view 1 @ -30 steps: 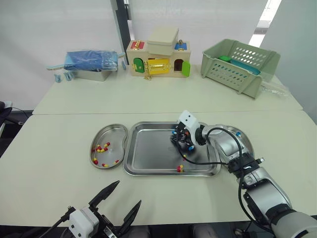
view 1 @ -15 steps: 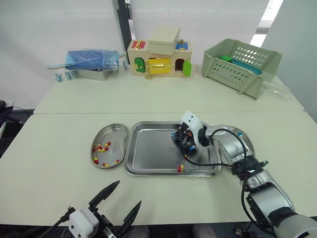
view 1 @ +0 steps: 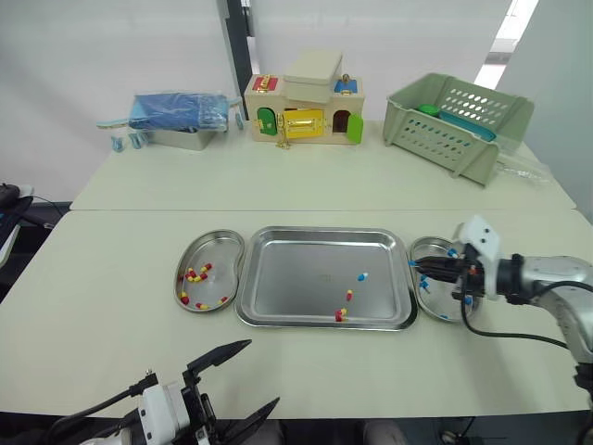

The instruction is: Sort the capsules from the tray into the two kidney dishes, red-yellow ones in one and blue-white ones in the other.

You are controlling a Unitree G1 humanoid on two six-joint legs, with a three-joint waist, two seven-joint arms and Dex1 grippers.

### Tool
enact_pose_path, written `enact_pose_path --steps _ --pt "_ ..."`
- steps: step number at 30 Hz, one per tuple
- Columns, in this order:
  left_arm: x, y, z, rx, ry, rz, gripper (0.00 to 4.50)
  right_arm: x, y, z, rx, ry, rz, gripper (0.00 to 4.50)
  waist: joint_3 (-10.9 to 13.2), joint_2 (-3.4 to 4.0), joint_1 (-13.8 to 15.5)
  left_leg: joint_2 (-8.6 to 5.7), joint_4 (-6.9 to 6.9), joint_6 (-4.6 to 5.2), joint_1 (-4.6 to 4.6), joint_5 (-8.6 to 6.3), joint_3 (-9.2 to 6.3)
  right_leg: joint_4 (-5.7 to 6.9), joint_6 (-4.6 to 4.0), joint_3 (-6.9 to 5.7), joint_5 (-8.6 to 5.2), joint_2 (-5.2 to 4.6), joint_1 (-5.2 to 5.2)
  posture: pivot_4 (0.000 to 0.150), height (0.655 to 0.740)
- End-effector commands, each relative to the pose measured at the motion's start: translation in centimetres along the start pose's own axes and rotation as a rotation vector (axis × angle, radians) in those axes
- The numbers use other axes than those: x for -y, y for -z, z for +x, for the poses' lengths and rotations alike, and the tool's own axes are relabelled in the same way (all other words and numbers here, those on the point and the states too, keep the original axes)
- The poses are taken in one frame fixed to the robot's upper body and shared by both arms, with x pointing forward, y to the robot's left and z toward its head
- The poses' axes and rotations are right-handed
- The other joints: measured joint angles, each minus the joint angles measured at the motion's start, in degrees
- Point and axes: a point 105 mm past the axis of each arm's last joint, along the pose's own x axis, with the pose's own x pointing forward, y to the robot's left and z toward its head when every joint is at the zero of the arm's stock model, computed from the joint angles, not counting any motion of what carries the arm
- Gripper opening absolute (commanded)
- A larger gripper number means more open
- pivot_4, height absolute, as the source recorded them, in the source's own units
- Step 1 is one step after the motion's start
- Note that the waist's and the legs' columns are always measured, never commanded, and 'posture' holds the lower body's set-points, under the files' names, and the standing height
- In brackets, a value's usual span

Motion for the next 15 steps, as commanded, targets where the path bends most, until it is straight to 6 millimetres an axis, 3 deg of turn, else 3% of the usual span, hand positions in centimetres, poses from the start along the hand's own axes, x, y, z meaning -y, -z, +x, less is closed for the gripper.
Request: enact_pose_path --steps 1,4,10,11,15 --pt "-0.3 -0.4 0.3 0.026 0.031 -0.016 4.50 0.8 0.1 -2.1 -0.004 0.080 -0.018 0.01 0.0 0.00 0.0 0.00 0.01 0.00 0.02 0.00 0.01 0.00 0.00 0.01 0.00 0.00 0.01 0.150 0.7400" --pt "-0.6 -0.3 0.4 0.025 0.049 -0.019 4.50 1.5 1.2 -2.6 -0.031 0.140 -0.005 0.01 0.0 0.00 0.0 0.00 0.02 0.00 0.05 0.00 0.00 -0.02 0.00 0.00 0.00 0.00 0.08 0.150 0.7400" --pt "-0.9 -0.1 0.5 0.022 0.070 -0.020 4.50 1.0 2.6 -2.0 -0.063 0.138 0.011 0.01 0.0 0.00 0.1 0.00 0.02 0.00 0.08 0.00 -0.01 -0.02 0.00 -0.01 0.00 0.00 0.14 0.150 0.7400" --pt "-0.9 -0.1 0.5 0.020 0.071 -0.020 4.50 0.9 2.8 -2.0 -0.063 0.136 0.016 0.72 0.0 0.00 0.1 -0.01 0.02 0.00 0.08 0.00 -0.01 -0.04 0.00 -0.01 0.00 0.00 0.16 0.150 0.7400" --pt "-0.9 0.0 0.3 0.011 0.071 -0.020 4.50 1.1 3.2 -1.9 -0.067 0.145 0.031 1.74 0.0 0.00 0.1 0.00 0.02 0.00 0.11 0.00 -0.02 -0.05 0.00 -0.02 0.00 0.00 0.19 0.150 0.7400"
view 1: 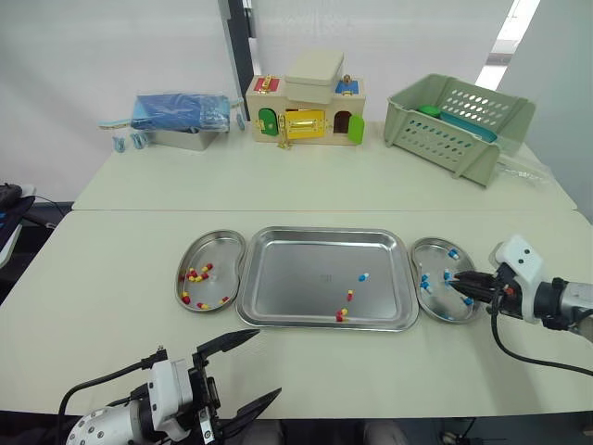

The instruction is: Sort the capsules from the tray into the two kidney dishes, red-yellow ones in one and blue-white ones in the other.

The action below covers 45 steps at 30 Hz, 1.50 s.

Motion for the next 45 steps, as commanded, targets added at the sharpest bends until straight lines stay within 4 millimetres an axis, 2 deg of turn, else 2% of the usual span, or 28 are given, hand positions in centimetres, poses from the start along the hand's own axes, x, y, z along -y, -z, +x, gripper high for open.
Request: enact_pose_path --steps 1,6,9,11,15,20,23,28,32,37,45 --pt "0.0 -0.5 -0.2 0.014 0.002 0.011 4.50 0.3 -0.3 -0.2 0.015 0.015 -0.023 1.98 0.0 0.00 0.0 0.00 0.00 0.00 0.01 0.00 -0.01 0.00 0.00 -0.01 0.00 0.00 0.02 0.150 0.7400" --pt "0.0 -0.6 -0.3 0.011 -0.009 0.012 4.50 0.5 -0.3 -0.2 0.027 0.012 -0.022 3.40 0.0 0.00 0.0 0.00 0.00 0.00 0.01 0.00 -0.01 -0.01 0.00 -0.01 0.00 0.00 0.03 0.150 0.7400" --pt "-0.1 -0.6 -0.4 0.010 -0.022 0.013 4.50 0.3 -0.7 -0.5 0.052 -0.008 -0.027 4.43 0.0 0.00 0.0 0.00 0.00 0.00 0.02 0.00 -0.01 -0.01 0.00 -0.01 0.00 0.00 0.03 0.150 0.7400" --pt "-0.2 -0.4 -0.4 -0.003 -0.039 -0.002 4.50 -0.2 -1.2 -0.9 0.085 -0.051 -0.034 4.47 0.0 0.00 0.1 0.00 0.00 0.00 0.02 0.00 -0.01 -0.01 0.00 -0.01 0.00 0.00 0.04 0.150 0.7400" --pt "-0.5 -0.3 -0.7 -0.021 -0.082 -0.013 4.50 -2.5 -2.2 -2.1 0.176 -0.201 -0.047 4.47 0.0 0.00 0.2 0.00 0.00 0.00 0.01 0.00 -0.03 -0.06 0.00 -0.04 0.00 0.00 0.08 0.150 0.7400" --pt "-2.2 -0.2 -2.0 -0.072 -0.187 -0.032 4.50 -5.0 -1.4 -2.9 0.204 -0.324 -0.075 4.47 0.0 -0.02 0.2 0.01 0.00 0.01 0.10 0.00 -0.04 -0.07 0.01 -0.05 0.00 0.00 0.17 0.150 0.7400" --pt "-3.4 -0.2 -4.4 -0.182 -0.241 -0.023 4.50 -4.7 -0.1 -4.1 0.207 -0.309 -0.095 4.47 0.0 -0.04 0.2 0.01 0.00 0.00 0.11 0.00 -0.05 -0.07 0.01 -0.07 0.00 0.00 0.19 0.150 0.7400" --pt "-5.9 -0.6 -9.3 -0.354 -0.340 -0.029 4.50 -3.5 3.8 -6.3 0.116 -0.270 -0.090 4.47 0.0 -0.05 0.2 0.01 -0.01 0.00 0.16 -0.01 -0.03 -0.11 0.01 -0.07 -0.01 0.00 0.26 0.150 0.7400" --pt "-6.6 -0.7 -12.0 -0.426 -0.402 -0.022 4.50 -3.2 5.8 -7.2 0.087 -0.253 -0.081 4.47 0.0 -0.05 0.0 0.01 -0.08 0.00 0.31 -0.01 -0.01 -0.15 -0.02 -0.07 -0.03 0.00 0.39 0.150 0.7400" --pt "-7.2 -0.6 -13.8 -0.473 -0.440 -0.031 4.50 -3.4 6.5 -6.9 0.111 -0.228 -0.072 4.47 0.0 -0.08 -0.2 0.03 -0.08 0.00 0.36 -0.01 -0.01 -0.15 -0.03 -0.07 -0.03 0.00 0.45 0.150 0.7400" --pt "-8.5 -0.4 -13.6 -0.489 -0.418 -0.037 4.50 -3.9 6.1 -6.0 0.142 -0.220 -0.066 4.47 0.1 -0.11 0.1 0.02 -0.09 -0.01 0.37 -0.01 -0.04 -0.18 -0.04 -0.08 -0.03 0.00 0.47 0.150 0.7400"
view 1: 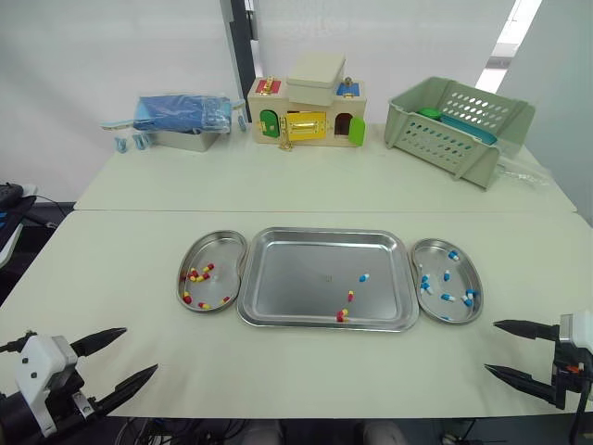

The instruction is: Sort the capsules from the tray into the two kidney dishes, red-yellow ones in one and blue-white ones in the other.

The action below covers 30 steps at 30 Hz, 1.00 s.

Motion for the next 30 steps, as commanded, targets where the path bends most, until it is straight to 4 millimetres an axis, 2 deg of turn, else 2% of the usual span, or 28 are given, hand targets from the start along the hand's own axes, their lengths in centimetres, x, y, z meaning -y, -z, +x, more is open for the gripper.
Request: enact_pose_path --steps 1,6,10,14,18,20,23,27,30 --pt "-0.8 -0.6 0.0 -0.014 0.001 0.025 4.50 0.0 -0.9 0.3 0.029 0.012 -0.031 4.47 0.0 0.00 0.0 0.00 0.00 0.00 0.00 0.00 0.00 0.00 0.00 0.00 0.00 0.00 0.00 0.150 0.7400" --pt "-0.6 -1.2 1.5 -0.049 0.100 0.064 4.50 -1.3 -1.4 0.7 0.075 0.002 -0.013 4.47 0.0 0.00 0.0 0.00 -0.01 0.00 -0.01 0.00 0.00 -0.01 0.00 0.00 0.00 0.00 -0.01 0.150 0.7400" --pt "-1.0 -3.2 3.8 -0.043 0.174 0.099 4.50 -3.1 -1.8 1.5 0.112 -0.037 -0.014 4.47 0.0 0.01 0.3 0.00 0.00 0.00 0.00 0.00 -0.06 0.03 0.00 -0.05 0.00 0.00 0.02 0.150 0.7400" --pt "0.0 -6.1 6.9 -0.007 0.331 0.169 4.50 -4.6 -2.3 2.6 0.149 -0.065 -0.017 4.47 0.0 0.00 0.2 0.00 0.00 0.00 0.02 0.00 -0.08 0.03 0.00 -0.08 0.00 0.00 0.03 0.150 0.7400" --pt "1.8 -9.3 10.5 0.019 0.525 0.245 4.50 -5.8 -2.7 3.5 0.182 -0.067 -0.013 4.47 0.1 0.07 0.1 0.00 0.01 -0.01 0.01 0.01 -0.08 0.07 0.00 -0.08 0.00 0.01 0.01 0.150 0.7400" --pt "2.3 -10.5 11.9 0.040 0.581 0.268 4.50 -6.1 -2.9 3.8 0.190 -0.058 -0.014 4.47 0.1 0.06 0.1 -0.01 0.03 -0.01 -0.01 0.01 -0.10 0.10 0.00 -0.09 0.00 0.02 -0.01 0.150 0.7400" --pt "4.2 -11.9 14.6 0.053 0.687 0.274 4.50 -6.6 -3.0 4.2 0.196 -0.049 -0.009 4.47 0.1 0.07 -0.1 -0.02 0.06 -0.01 0.00 0.01 -0.07 0.15 0.00 -0.07 0.00 0.03 -0.02 0.150 0.7400" --pt "6.6 -13.3 16.9 0.033 0.791 0.177 4.50 -7.1 -3.4 4.7 0.205 -0.037 -0.006 4.47 0.1 0.06 -0.4 -0.01 0.09 0.00 -0.01 0.01 -0.09 0.17 0.01 -0.06 0.00 0.05 -0.02 0.150 0.7400" --pt "8.4 -13.1 17.8 -0.020 0.871 0.187 4.50 -7.4 -4.0 5.1 0.213 -0.030 -0.003 4.47 0.1 0.06 -0.6 -0.02 0.13 0.00 -0.04 0.02 -0.11 0.18 0.01 -0.07 0.00 0.05 -0.02 0.150 0.7400"
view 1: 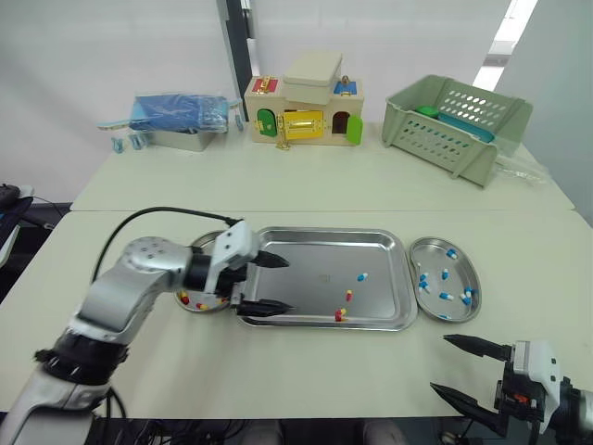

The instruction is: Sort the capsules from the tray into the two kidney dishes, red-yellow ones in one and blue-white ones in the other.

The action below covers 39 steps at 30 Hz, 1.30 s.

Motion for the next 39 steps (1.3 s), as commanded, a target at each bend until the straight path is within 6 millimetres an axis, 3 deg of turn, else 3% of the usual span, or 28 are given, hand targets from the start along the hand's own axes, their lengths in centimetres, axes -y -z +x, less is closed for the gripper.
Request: enact_pose_path --steps 1,2,5,10,21,39 --pt "0.4 0.0 1.9 -0.047 0.062 0.000 4.50 -0.5 -1.2 0.6 0.018 0.001 -0.027 4.47 0.0 0.00 -0.2 0.00 -0.01 0.00 0.01 0.00 0.00 0.00 0.00 0.01 0.00 0.00 0.00 0.150 0.7400" --pt "0.1 -0.2 2.6 -0.051 0.056 0.002 4.50 -0.5 -1.3 0.8 0.019 0.001 -0.027 4.47 0.0 0.00 -0.2 0.01 -0.01 0.00 0.01 0.00 -0.02 0.00 0.00 -0.01 0.00 0.01 0.00 0.150 0.7400" --pt "-0.1 -0.4 4.2 -0.085 0.068 0.003 3.93 -0.6 -1.6 1.0 0.020 0.006 -0.025 4.50 0.0 -0.04 0.2 -0.01 0.06 0.00 -0.04 0.01 -0.05 0.00 0.00 -0.03 0.00 0.01 0.01 0.150 0.7400" --pt "-1.1 -0.3 6.8 -0.173 0.030 0.048 2.40 -0.6 -1.9 1.1 0.018 0.017 -0.015 4.50 0.0 -0.07 0.4 -0.02 0.05 0.00 -0.05 0.01 -0.05 -0.01 0.00 -0.03 0.00 0.01 0.00 0.150 0.7400" --pt "-1.2 0.0 9.4 -0.274 0.001 0.002 2.40 -0.8 -2.4 1.6 0.025 0.024 -0.002 4.50 0.0 -0.07 0.5 -0.03 0.06 0.00 -0.08 0.01 -0.06 -0.01 0.01 -0.03 0.00 0.00 -0.02 0.150 0.7400" --pt "-0.5 1.3 10.9 -0.341 0.015 0.105 2.40 -1.0 -2.4 1.6 0.021 0.032 0.007 4.50 0.0 -0.07 0.6 -0.03 0.07 -0.01 -0.09 0.01 -0.06 -0.01 0.01 -0.03 0.00 0.00 -0.02 0.150 0.7400"
